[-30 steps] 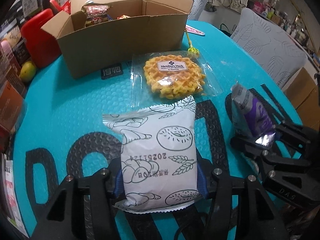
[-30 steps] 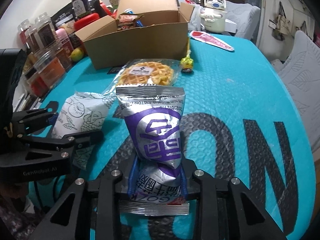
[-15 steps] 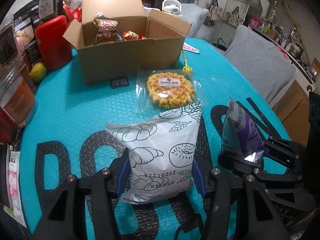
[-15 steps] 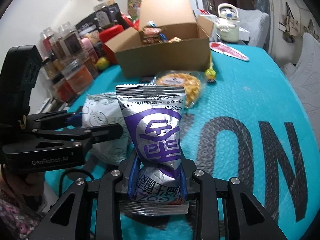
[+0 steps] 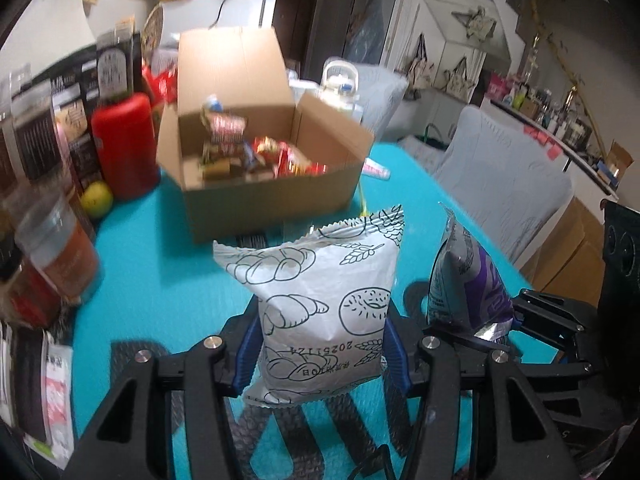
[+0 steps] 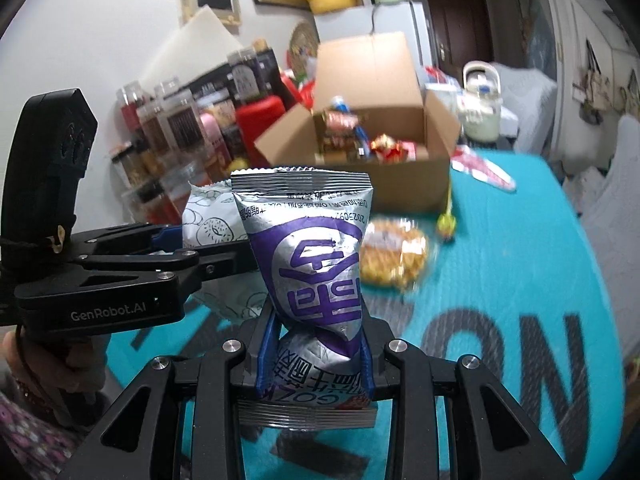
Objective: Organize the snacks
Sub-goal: 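Lift the white bag with the left gripper and purple bag with the right toward the box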
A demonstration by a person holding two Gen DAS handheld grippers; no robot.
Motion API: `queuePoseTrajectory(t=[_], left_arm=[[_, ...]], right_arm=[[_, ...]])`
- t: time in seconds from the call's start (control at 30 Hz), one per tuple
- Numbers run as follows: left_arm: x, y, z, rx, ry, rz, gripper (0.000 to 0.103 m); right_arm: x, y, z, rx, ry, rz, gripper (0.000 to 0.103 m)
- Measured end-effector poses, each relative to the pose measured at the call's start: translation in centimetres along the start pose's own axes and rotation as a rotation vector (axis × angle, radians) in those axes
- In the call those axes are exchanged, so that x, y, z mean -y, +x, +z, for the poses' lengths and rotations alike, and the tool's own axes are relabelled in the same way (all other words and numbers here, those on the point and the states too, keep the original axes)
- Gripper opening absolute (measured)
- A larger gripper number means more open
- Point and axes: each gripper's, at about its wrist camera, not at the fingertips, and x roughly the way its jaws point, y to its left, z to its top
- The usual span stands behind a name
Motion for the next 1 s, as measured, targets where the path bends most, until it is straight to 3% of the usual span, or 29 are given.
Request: queuePoseTrajectory(t=[0.37,1.0], left_arm=[[-0.4,-2.0,6.1,0.174,0.036,-0.002,0.053],[-2.6,1.6,16.7,0.315,-0.009,-0.047,0.053]], right_arm=[[0.4,-0.8,6.4,0.112,-0.066,-0.007,0.033],[3.6,3.5,16.4,0.206,-0.158,-0.041,0.033]])
